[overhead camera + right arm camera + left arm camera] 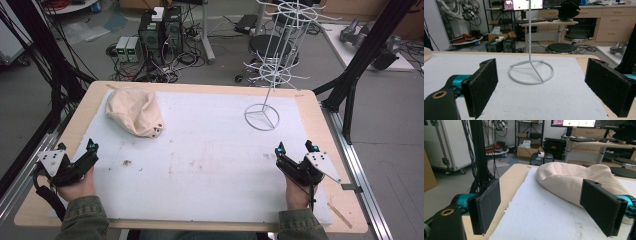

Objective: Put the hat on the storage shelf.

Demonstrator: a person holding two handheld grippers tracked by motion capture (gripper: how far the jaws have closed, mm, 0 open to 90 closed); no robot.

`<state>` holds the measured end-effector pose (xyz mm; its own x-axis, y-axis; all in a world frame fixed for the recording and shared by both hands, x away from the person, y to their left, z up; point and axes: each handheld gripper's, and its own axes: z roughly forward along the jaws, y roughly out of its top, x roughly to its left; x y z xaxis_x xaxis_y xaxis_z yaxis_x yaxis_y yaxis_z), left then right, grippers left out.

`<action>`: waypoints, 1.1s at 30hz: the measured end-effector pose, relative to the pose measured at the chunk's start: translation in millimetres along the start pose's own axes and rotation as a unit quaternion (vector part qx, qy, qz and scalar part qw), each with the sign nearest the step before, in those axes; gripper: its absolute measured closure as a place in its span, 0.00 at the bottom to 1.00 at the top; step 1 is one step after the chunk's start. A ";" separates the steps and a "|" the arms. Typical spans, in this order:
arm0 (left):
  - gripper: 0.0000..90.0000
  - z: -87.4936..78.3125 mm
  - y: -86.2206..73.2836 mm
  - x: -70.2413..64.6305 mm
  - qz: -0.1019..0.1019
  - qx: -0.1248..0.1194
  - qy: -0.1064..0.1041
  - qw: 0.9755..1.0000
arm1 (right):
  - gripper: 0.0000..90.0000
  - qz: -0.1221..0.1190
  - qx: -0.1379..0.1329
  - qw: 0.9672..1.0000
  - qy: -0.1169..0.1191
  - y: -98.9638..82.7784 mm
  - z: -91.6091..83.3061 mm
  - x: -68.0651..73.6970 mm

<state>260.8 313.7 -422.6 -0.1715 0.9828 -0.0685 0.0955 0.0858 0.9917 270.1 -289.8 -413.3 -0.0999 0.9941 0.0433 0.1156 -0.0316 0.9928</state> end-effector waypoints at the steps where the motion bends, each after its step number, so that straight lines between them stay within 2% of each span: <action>1: 0.19 0.0 0.0 0.0 0.000 0.000 0.000 1.000 | 0.12 0.000 0.001 1.000 -0.001 0.0 0.0 -0.2; 33: 0.19 2.2 -0.1 1.9 -0.009 0.010 0.001 1.000 | 0.12 0.010 0.010 1.000 0.001 -1.0 2.3 -1.8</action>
<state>262.7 315.9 -423.1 -0.1752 0.9808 -0.0852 0.1119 0.1058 0.9881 272.5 -291.3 -414.7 -0.0989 0.9931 0.0626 0.1369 -0.0488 0.9894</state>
